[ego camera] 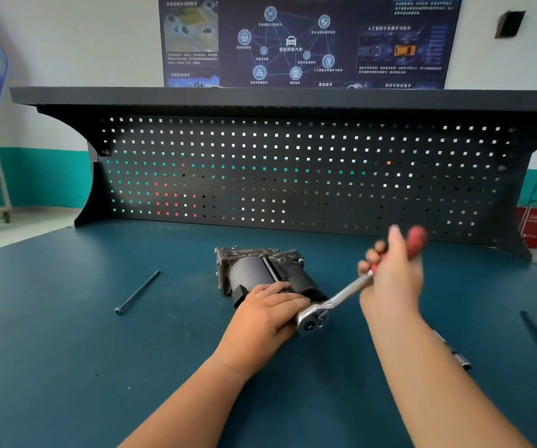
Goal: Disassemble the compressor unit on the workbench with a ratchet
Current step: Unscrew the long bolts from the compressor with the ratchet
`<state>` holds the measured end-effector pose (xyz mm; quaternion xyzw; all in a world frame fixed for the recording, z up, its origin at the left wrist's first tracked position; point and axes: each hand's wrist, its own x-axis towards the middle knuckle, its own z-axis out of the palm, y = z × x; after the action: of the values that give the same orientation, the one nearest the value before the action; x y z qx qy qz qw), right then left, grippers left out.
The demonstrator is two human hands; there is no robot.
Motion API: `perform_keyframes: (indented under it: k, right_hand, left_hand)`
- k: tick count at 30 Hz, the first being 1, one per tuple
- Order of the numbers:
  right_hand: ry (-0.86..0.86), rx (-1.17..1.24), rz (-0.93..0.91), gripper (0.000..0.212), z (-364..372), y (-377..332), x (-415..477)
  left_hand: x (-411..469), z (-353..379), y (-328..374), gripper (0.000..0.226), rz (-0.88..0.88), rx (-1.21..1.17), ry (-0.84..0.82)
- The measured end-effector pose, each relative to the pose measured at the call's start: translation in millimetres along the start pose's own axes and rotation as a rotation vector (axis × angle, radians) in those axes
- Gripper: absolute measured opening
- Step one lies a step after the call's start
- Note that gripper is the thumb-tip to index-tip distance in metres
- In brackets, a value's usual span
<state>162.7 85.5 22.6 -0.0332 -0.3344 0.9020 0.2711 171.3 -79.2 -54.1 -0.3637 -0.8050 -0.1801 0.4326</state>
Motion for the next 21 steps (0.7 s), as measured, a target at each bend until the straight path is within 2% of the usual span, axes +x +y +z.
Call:
perform_keyframes:
  k: [3,5,7,9,11,14,16,19,21]
  right_hand:
    - [0.231,0.176,0.339,0.029,-34,19,7]
    - [0.263,0.193,0.381,0.03,-42,26,8]
    - [0.218,0.182,0.339,0.026,-37,23,10]
    - [0.125,0.169,0.234,0.019,-27,15,8]
    - [0.009,0.105,0.083,0.028,-18,11,3]
    - [-0.226,-0.248,-0.254,0.047,-4,5,-15]
    - [-0.436,-0.437,-0.417,0.058,2,6,-29]
    - [-0.684,-0.457,-0.439,0.065,6,8,-41]
    - [-0.723,-0.403,-0.381,0.069,9,9,-40]
  left_hand:
    - [1,-1,2,0.024,0.01,0.013,-0.018]
    - [1,-1,2,0.024,0.007,0.031,-0.014]
    - [-1,-1,2,0.024,0.011,0.034,-0.012]
    - [-1,-1,3,0.025,0.021,0.035,-0.018]
    - [0,0,2,0.023,0.013,0.032,-0.011]
    - [0,2,2,0.02,0.004,0.043,0.012]
    - [0,2,1,0.02,0.014,0.055,0.02]
    - [0,3,1,0.031,0.016,0.066,0.002]
    - [1,4,2,0.032,0.011,0.062,-0.004]
